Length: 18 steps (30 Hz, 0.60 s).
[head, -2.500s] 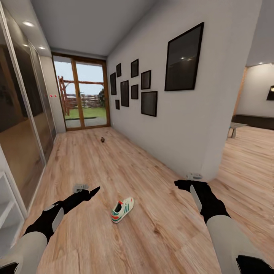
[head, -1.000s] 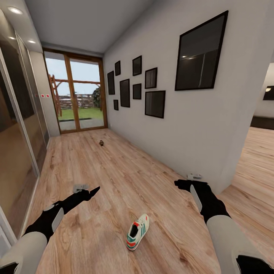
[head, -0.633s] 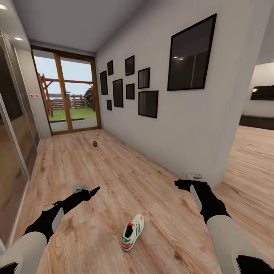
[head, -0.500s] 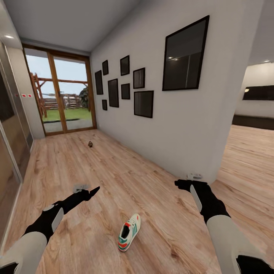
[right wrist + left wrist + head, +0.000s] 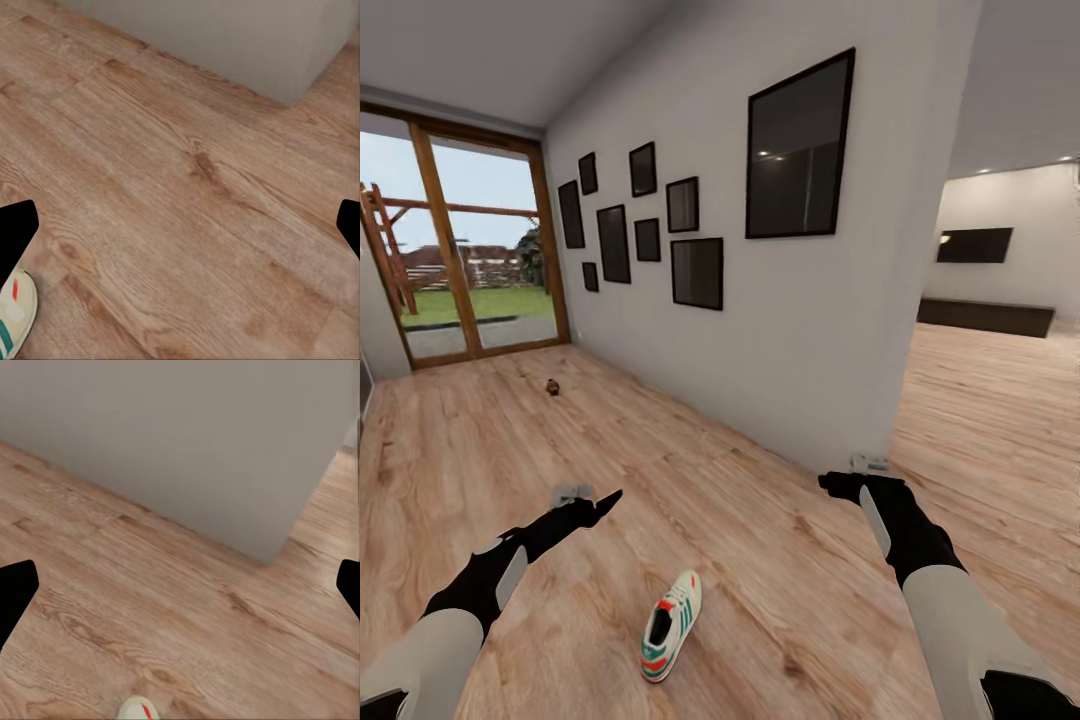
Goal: Pick up the two gym shoes and the two sandals from the corridor floor and place them onto the hallstand (shoe rack) in the corridor, making sure they are on the rack and not on the floor. Arrange them so the two gym shoes are next to each other and the two sandals are next to each other.
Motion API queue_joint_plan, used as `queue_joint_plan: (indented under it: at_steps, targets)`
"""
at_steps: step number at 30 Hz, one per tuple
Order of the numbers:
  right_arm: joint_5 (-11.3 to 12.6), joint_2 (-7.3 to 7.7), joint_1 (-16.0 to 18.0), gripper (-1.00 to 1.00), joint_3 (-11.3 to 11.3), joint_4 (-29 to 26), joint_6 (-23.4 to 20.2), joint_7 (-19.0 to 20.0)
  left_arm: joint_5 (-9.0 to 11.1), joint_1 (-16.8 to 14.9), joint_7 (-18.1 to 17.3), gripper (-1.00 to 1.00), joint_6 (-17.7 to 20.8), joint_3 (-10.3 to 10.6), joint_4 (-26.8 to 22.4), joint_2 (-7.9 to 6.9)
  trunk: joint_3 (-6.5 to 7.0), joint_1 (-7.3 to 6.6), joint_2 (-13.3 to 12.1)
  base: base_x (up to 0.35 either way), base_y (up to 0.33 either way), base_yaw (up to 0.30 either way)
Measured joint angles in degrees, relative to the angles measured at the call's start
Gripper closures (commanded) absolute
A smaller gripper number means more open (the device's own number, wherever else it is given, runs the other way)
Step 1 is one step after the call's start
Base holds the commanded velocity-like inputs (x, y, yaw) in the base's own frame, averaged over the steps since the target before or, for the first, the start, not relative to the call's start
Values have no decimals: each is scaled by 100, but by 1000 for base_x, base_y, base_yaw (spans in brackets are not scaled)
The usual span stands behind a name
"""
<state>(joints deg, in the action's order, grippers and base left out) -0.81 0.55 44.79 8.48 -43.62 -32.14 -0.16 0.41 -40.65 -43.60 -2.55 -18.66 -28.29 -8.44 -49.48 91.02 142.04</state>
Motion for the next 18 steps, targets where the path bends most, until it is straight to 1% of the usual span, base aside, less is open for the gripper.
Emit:
queue_joint_plan:
  at_steps: [5,13,14,15,16,17,18]
  targets:
    - [0,-1,1,-100,1,1,0,-1,0,1,1,-100,-2,1,0,-1,0,2,0,85,50,-34]
    - [0,-1,1,-100,1,-5,0,-8,-18,6,31,-100,-21,3,0,1,0,2,0,10,6,-4]
    - [0,-1,1,-100,1,-6,0,-8,-21,8,121,-100,-21,13,0,4,0,2,0,0,0,0]
    - [7,-1,1,-100,1,-11,0,-8,-23,9,376,-100,-22,22,0,40,0,2,0,0,0,0]
    - [16,-1,2,-100,1,-13,0,-5,-25,8,677,-100,-24,28,0,115,0,2,0,0,0,0]
    - [21,-1,2,-100,1,-14,-1,-4,-28,9,867,-100,-23,32,0,167,0,2,0,0,0,0]
    - [27,-1,2,-100,1,-15,-1,-1,-38,8,1283,-100,-21,39,1,282,0,2,0,0,0,0]
